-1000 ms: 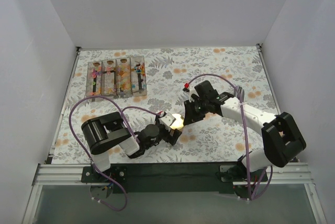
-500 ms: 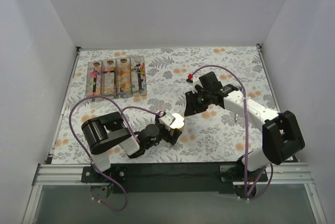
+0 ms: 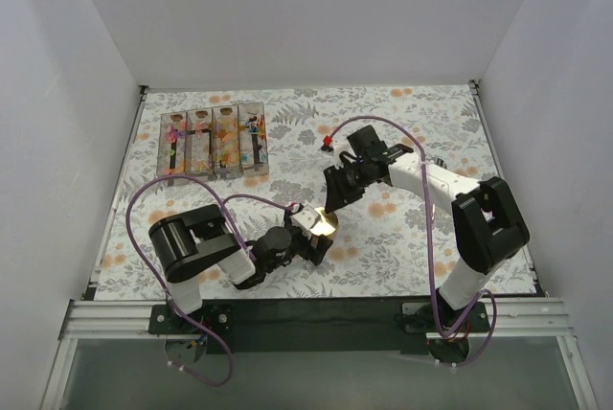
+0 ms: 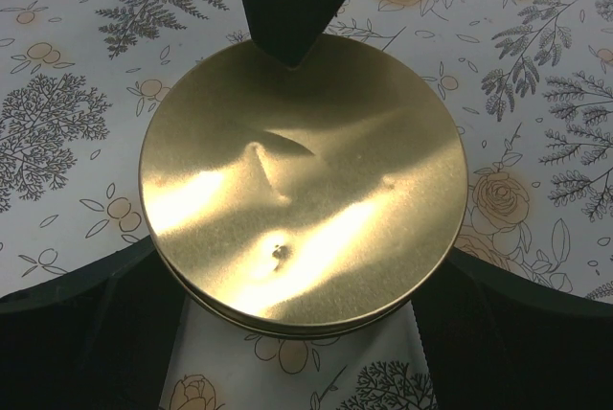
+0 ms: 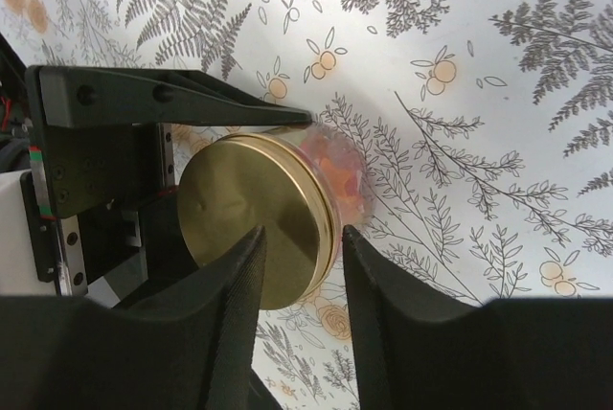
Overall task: Pack the candies
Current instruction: Screw the bottle lid onto the packing bottle.
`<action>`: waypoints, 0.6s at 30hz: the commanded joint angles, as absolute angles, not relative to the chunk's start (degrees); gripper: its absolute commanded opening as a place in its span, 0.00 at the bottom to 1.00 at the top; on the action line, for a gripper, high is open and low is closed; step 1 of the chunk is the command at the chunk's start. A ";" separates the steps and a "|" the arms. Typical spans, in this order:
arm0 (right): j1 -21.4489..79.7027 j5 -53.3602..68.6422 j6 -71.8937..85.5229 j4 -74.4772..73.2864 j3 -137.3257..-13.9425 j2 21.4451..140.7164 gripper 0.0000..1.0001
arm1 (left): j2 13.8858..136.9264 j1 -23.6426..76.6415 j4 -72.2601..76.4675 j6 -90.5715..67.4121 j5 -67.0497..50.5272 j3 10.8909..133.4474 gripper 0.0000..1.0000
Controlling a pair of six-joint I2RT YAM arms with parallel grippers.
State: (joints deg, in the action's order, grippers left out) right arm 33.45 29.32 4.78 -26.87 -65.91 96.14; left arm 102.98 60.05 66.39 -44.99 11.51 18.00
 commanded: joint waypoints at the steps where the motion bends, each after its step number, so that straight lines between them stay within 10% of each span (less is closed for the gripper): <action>1: 34.28 31.82 2.73 -26.81 -65.40 95.98 0.40 | 103.71 59.77 61.79 -45.88 10.90 18.46 0.82; 18: 40.07 20.92 11.94 -22.25 -49.94 83.16 0.21 | 104.41 59.77 58.54 -46.93 12.57 19.60 0.82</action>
State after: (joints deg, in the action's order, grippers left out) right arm 36.29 22.20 7.49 -22.90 -54.52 85.69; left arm 102.98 60.07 64.55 -44.60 11.99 19.11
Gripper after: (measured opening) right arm 0.215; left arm 0.822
